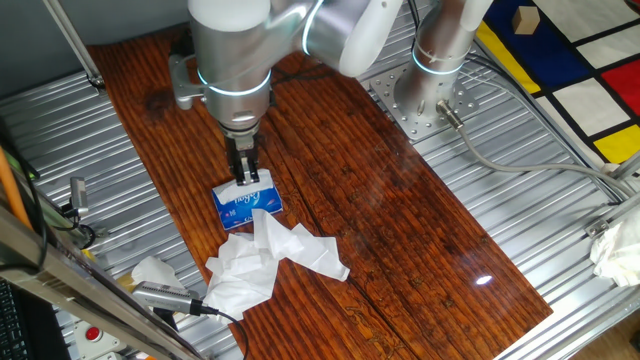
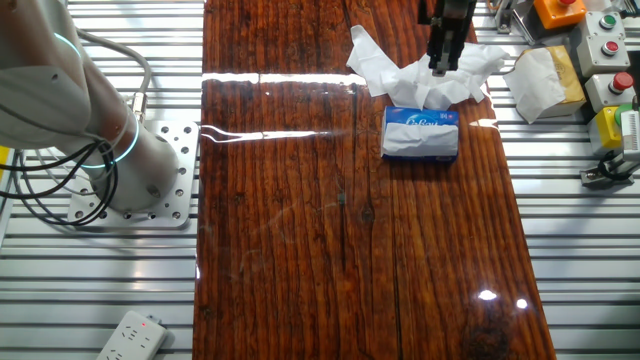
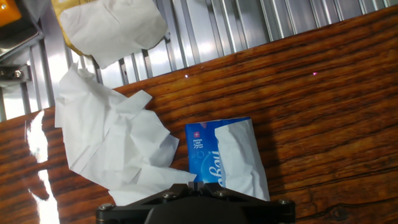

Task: Pull out a napkin

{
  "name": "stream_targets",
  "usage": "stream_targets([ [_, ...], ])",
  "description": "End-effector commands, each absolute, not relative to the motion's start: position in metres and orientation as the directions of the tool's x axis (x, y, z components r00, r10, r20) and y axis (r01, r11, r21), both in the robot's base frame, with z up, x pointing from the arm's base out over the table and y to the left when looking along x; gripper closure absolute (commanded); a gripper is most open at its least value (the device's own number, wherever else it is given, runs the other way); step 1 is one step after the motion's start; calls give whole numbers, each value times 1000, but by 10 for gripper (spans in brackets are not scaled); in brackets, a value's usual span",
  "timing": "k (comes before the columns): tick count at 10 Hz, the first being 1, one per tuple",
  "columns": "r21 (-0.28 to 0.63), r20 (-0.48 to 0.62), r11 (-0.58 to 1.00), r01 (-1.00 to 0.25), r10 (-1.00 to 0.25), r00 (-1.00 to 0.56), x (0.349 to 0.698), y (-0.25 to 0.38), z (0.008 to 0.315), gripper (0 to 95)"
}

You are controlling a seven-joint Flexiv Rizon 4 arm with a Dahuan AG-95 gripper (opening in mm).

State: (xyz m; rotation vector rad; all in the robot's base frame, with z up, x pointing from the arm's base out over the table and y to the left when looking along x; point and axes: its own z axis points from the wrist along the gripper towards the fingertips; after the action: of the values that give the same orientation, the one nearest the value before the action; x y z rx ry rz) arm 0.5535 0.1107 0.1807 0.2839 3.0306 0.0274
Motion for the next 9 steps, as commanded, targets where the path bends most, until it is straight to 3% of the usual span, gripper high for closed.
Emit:
stream_targets([
  [1,23,-87,982,187,188,-978,554,111,180,950],
  [9,19,-79,984,179,180,-980,554,112,180,950],
])
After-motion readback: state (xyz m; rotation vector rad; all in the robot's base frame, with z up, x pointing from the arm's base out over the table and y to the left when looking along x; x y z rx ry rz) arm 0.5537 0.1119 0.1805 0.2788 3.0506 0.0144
